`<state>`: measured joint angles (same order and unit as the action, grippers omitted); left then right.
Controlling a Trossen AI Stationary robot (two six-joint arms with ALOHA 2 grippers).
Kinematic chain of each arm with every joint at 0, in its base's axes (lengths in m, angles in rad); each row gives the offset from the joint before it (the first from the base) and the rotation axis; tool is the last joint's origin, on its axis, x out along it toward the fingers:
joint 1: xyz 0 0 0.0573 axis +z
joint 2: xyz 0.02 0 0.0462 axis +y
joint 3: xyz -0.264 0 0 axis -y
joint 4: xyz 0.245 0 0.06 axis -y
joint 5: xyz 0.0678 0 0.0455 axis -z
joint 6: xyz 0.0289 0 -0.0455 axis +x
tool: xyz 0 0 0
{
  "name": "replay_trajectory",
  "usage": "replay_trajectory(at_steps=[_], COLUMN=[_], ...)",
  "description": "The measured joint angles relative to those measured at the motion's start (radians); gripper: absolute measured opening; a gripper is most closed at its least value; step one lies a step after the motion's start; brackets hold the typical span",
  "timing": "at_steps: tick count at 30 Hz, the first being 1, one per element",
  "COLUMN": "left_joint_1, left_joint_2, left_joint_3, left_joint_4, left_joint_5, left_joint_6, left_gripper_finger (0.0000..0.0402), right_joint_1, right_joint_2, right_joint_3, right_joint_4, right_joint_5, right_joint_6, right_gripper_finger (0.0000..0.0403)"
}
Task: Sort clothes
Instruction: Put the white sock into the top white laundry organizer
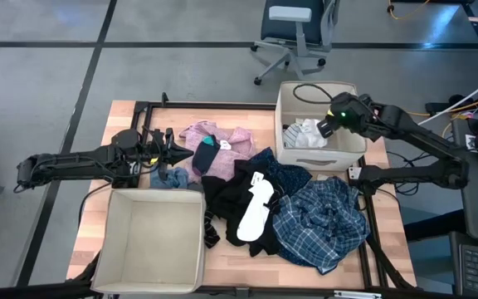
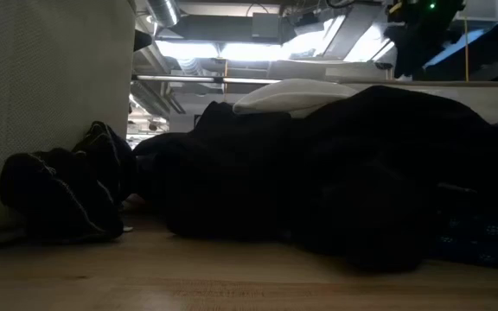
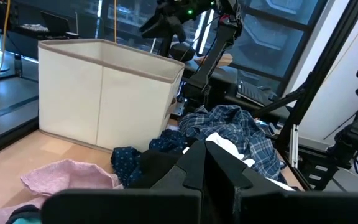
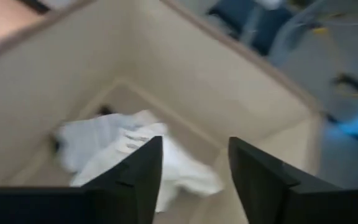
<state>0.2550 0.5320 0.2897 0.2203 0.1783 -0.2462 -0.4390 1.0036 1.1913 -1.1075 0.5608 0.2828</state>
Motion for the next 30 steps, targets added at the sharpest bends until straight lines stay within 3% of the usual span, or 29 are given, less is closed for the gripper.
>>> replay_trajectory(at_steps=[5, 8, 18, 30], left_joint_1=[0.0, 0.0, 0.0, 0.0], left_joint_2=[0.0, 0.0, 0.0, 0.0], left_joint_3=[0.0, 0.0, 0.0, 0.0], left_joint_4=[0.0, 0.0, 0.0, -0.002], left_joint_5=[0.0, 0.0, 0.0, 0.0], left_joint_6=[-0.006, -0.006, -0.006, -0.005], left_gripper_finger=[0.0001, 0.0001, 0.0001, 0.0001], right_joint_1=[0.048, 0.14, 0.463, 0.667], right_joint_2=[0.003, 0.012, 0.166, 0.471], right_joint_3=[0.003, 0.003, 0.003, 0.002], right_joint_4=[0.1, 0.197, 0.401, 0.46], right_joint_5=[-0.264, -0.347, -0.345, -0.346], right_joint_6=[-0.017, -0.064, -0.187, -0.233], right_gripper_finger=[0.0224, 0.0232, 0.0234, 0.0234])
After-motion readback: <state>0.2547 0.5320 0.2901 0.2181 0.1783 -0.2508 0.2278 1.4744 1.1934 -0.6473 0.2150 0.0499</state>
